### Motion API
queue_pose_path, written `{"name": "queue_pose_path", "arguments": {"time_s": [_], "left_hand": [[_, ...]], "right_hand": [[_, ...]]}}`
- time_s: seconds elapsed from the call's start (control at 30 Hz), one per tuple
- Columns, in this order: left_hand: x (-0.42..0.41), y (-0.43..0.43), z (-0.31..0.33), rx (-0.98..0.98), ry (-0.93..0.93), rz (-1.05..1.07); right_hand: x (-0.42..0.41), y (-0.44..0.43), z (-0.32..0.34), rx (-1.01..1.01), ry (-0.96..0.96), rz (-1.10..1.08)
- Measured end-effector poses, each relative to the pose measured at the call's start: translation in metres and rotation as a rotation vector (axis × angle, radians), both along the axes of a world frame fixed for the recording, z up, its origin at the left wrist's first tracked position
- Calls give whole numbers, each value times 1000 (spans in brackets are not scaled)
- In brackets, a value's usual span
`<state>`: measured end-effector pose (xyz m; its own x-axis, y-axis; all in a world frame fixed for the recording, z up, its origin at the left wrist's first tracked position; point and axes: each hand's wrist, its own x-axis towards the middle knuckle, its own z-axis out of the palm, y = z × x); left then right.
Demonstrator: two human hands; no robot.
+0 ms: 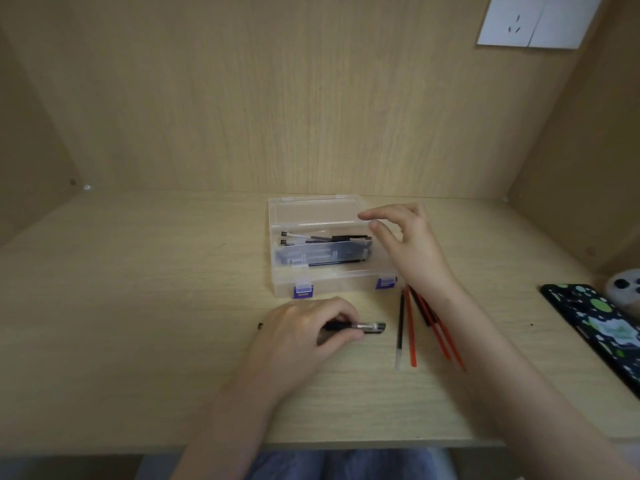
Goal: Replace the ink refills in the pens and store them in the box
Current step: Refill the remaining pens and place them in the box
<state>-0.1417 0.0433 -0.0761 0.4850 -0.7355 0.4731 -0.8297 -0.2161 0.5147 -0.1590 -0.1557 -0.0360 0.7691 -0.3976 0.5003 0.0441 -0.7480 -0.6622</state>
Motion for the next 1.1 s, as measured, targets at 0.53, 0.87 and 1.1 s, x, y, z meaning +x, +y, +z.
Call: {"name": "queue_pose_path", "arguments": {"time_s": [0.53, 0.87, 1.1], "left_hand": [[0, -1, -2, -18, -78, 227], [1, 0, -1, 29, -124, 249], [1, 1, 1, -2, 59, 291]], "right_hand": [[-60, 39, -34, 323, 128, 378], [-61, 35, -41, 391, 81, 372], [-63, 24, -39, 213, 21, 137]]}}
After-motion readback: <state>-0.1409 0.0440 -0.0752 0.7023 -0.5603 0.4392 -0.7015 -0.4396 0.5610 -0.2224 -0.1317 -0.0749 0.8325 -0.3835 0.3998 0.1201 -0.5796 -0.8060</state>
